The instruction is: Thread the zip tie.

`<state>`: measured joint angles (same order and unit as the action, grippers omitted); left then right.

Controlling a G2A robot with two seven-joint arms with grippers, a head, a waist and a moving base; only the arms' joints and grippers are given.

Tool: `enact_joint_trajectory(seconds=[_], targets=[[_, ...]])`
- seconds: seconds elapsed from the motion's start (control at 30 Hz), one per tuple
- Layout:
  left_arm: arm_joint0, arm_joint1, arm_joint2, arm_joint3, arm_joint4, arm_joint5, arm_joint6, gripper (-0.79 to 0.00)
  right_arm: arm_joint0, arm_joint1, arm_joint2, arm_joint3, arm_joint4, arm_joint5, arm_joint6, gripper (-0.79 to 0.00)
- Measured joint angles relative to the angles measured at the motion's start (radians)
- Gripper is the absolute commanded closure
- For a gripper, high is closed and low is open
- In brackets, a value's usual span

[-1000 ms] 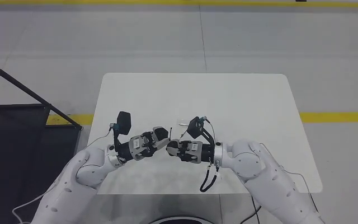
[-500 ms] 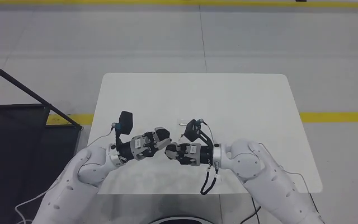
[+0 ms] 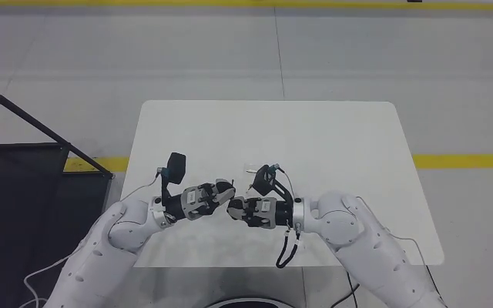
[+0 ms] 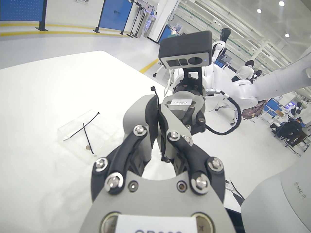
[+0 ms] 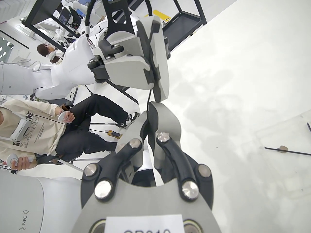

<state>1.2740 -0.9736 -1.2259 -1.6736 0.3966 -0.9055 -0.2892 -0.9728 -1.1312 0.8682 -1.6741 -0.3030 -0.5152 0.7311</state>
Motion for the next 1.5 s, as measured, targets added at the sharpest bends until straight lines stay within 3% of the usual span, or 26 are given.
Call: enact_joint_trajectory(seconds=[0.17, 0.27, 1.17, 1.2, 1.27, 1.3, 1.33, 1.5], targets=[[-0.007, -0.001, 0.005, 0.005, -0.011, -0.002, -0.012, -0.068, -0.002, -0.001, 0.003, -0.001, -0.002, 0.001, -0.002, 0.000], [-0.011, -0.002, 0.008, 0.009, -0.015, -0.004, -0.018, 0.000, -0.003, -0.001, 0.006, 0.000, -0.003, 0.001, -0.002, 0.000], [-0.007, -0.010, -0.005, 0.014, 0.007, -0.012, 0.012, 0.000, -0.005, -0.005, 0.010, 0.003, 0.001, 0.006, 0.015, 0.000], [-0.007, -0.010, -0.005, 0.014, 0.007, -0.012, 0.012, 0.000, -0.005, -0.005, 0.010, 0.003, 0.001, 0.006, 0.015, -0.095], [-0.006, -0.010, -0.006, 0.013, 0.009, -0.014, 0.013, 0.000, -0.005, -0.006, 0.010, 0.004, 0.001, 0.007, 0.014, -0.536], [-0.006, -0.010, -0.007, 0.013, 0.011, -0.015, 0.014, 0.000, -0.005, -0.006, 0.010, 0.004, 0.001, 0.008, 0.013, -0.717], [-0.006, -0.010, -0.009, 0.013, 0.013, -0.015, 0.016, 0.000, -0.005, -0.006, 0.011, 0.004, 0.002, 0.009, 0.012, -0.785], [0.005, -0.008, -0.042, -0.003, 0.029, -0.010, 0.038, 0.000, -0.013, 0.000, 0.035, -0.020, -0.036, 0.044, 0.020, -0.785]])
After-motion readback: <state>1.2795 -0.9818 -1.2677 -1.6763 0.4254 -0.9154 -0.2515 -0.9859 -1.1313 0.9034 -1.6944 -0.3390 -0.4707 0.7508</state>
